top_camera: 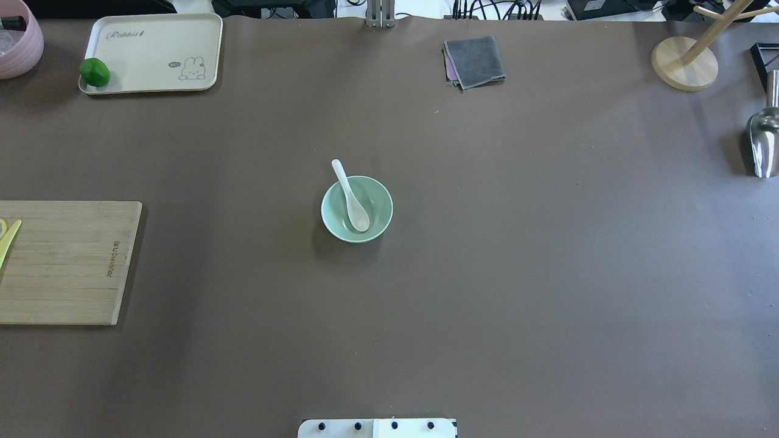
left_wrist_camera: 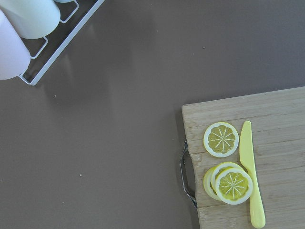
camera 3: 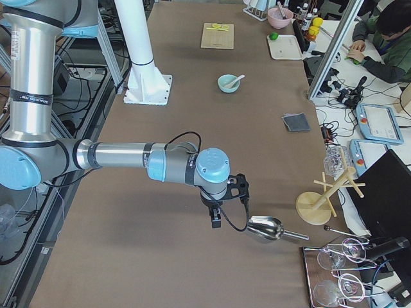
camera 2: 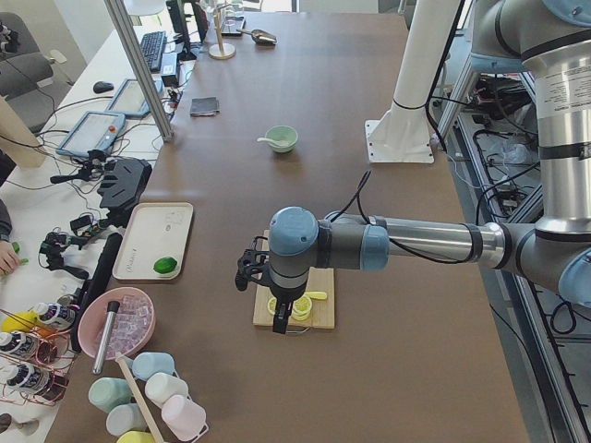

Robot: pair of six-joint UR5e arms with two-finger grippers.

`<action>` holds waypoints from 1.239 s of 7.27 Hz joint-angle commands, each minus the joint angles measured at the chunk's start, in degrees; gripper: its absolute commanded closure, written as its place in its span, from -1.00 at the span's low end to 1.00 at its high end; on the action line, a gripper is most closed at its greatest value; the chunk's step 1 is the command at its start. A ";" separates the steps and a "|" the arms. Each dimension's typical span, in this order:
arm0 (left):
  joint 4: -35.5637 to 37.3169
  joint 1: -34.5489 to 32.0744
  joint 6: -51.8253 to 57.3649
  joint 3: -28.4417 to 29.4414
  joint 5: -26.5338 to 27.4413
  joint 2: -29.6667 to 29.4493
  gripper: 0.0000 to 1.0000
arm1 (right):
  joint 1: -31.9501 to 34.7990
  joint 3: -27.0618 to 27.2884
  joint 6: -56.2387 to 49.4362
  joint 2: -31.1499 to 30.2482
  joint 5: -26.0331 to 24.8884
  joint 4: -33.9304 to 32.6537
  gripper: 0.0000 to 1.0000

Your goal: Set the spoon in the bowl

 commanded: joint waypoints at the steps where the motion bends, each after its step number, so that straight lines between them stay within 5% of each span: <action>1: 0.00 0.00 0.00 0.00 -0.10 0.01 -0.96 | -0.01 0.02 0.10 0.00 0.00 0.04 -1.00; 9: 0.00 0.09 0.00 -0.18 -0.10 -0.08 -0.96 | -0.97 0.02 0.10 0.00 0.00 0.04 -1.00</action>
